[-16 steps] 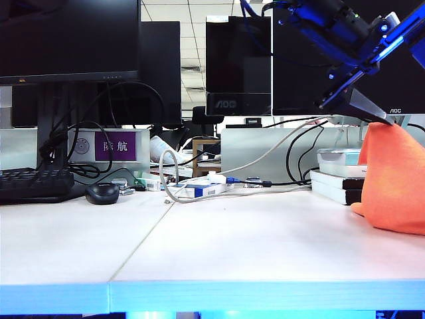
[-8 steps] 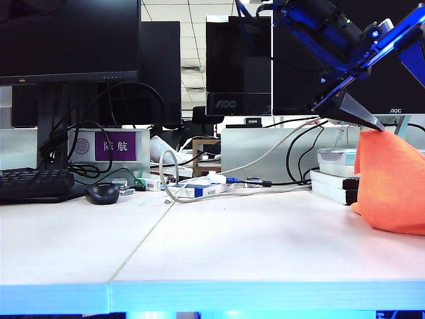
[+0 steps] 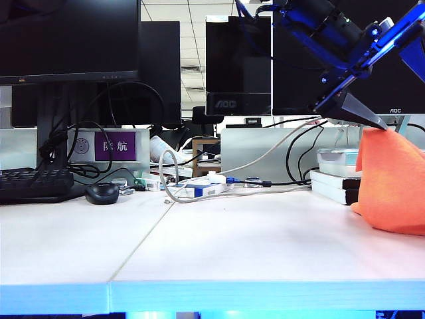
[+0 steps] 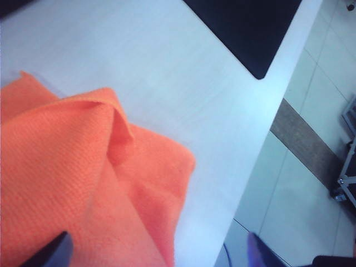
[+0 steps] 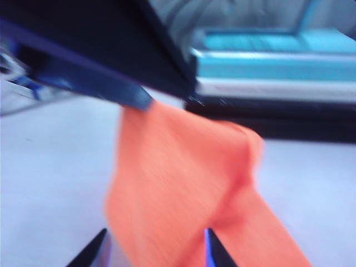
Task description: Wipe the table from left to right using the rag.
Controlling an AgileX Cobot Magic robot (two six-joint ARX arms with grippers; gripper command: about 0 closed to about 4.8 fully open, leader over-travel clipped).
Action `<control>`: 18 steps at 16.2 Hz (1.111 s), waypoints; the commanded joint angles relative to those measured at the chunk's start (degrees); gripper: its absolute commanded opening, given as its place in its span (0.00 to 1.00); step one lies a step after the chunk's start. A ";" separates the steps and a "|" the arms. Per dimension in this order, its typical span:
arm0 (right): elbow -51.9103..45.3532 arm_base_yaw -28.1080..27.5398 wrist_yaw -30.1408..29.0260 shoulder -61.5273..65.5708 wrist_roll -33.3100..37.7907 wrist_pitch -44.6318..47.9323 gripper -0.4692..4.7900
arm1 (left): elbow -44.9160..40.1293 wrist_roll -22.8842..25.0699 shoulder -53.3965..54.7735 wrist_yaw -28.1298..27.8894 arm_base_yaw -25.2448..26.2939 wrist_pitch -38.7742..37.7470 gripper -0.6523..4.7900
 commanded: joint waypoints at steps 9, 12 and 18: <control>4.22 -0.11 -2.01 37.88 0.63 32.92 0.48 | 0.50 -0.17 -0.55 1.79 0.07 0.48 0.87; 4.26 -0.11 -1.97 44.19 0.68 38.38 0.31 | 0.50 -0.20 -0.55 1.99 0.15 0.50 0.87; 4.26 -0.28 -0.35 46.07 0.63 35.08 0.08 | 0.50 -0.61 -1.09 2.01 0.90 0.61 0.87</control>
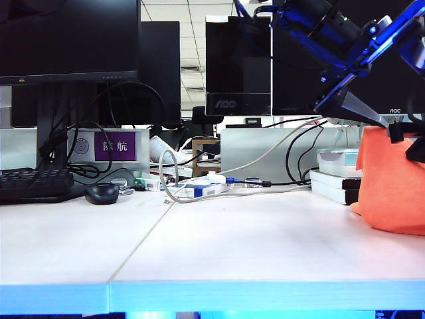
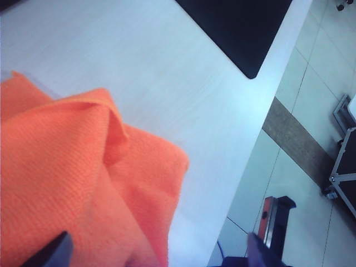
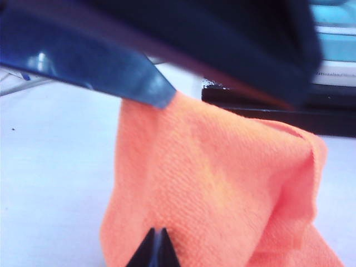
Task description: Wipe the table from left to right using the rag.
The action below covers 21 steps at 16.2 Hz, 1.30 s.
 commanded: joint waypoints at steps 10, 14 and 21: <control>0.74 0.24 0.07 0.50 -0.31 4.90 0.87 | 0.39 -1.16 -2.80 2.51 1.42 2.25 0.85; 0.74 0.24 0.00 -4.66 -0.31 6.45 0.13 | 0.39 -0.07 -5.70 2.34 2.80 3.54 0.21; -2.82 0.22 0.09 -10.80 0.39 3.54 0.09 | 0.39 3.13 -16.06 -0.13 3.50 3.54 0.17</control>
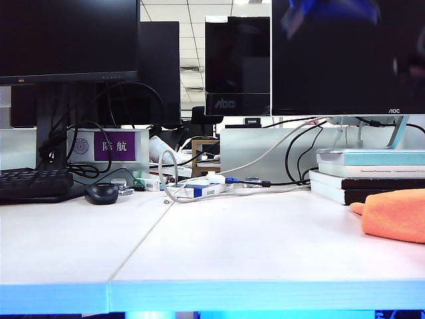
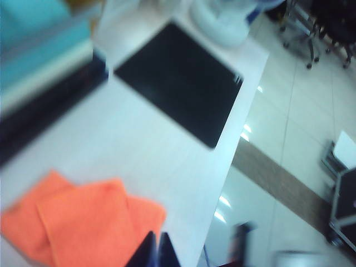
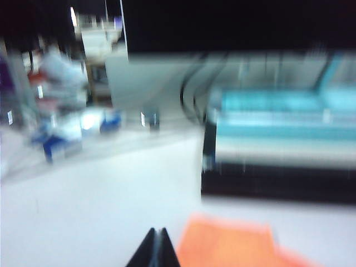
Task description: Wipe the table from left to right using the rag.
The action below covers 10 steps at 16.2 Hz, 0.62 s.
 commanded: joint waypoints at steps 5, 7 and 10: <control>-4.35 0.07 -0.04 0.15 0.74 -3.43 0.09 | 0.37 4.79 -15.43 -9.22 -0.07 -0.63 0.17; -4.35 0.07 -0.04 0.15 0.74 -5.42 0.09 | 0.37 6.12 -19.43 -12.35 -0.07 -1.11 0.17; -4.35 0.04 0.00 0.17 0.70 -6.51 0.09 | 0.37 8.66 -24.72 -17.49 -0.09 -1.40 0.17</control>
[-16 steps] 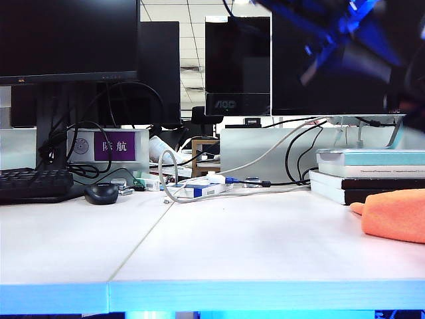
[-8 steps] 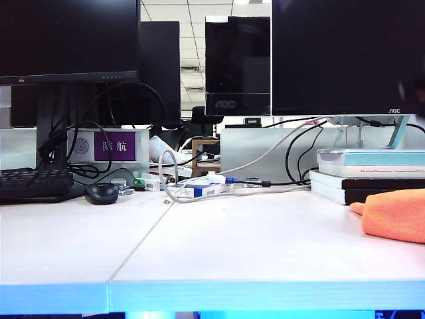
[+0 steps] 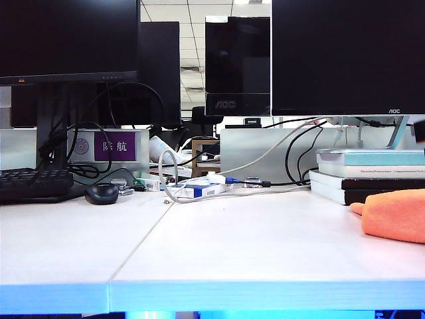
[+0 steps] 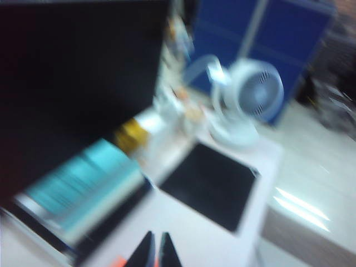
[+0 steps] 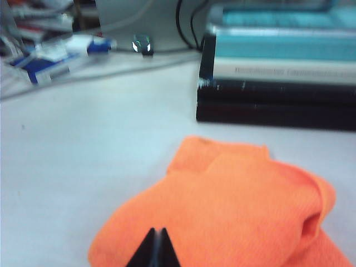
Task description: Wipe the table from left to right using the rag.
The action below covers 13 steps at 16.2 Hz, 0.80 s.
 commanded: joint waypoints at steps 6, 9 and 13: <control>0.11 0.04 0.00 -0.11 0.02 0.04 0.09 | 0.24 8.24 -17.73 -13.57 -0.09 -9.73 0.17; 0.11 0.04 0.00 -0.11 0.02 0.04 0.09 | -6.56 10.23 -33.83 -29.11 -0.09 -16.46 0.16; 0.11 0.04 0.00 -0.11 0.02 0.04 0.09 | -45.86 9.66 -57.07 -35.26 -0.02 -10.71 0.16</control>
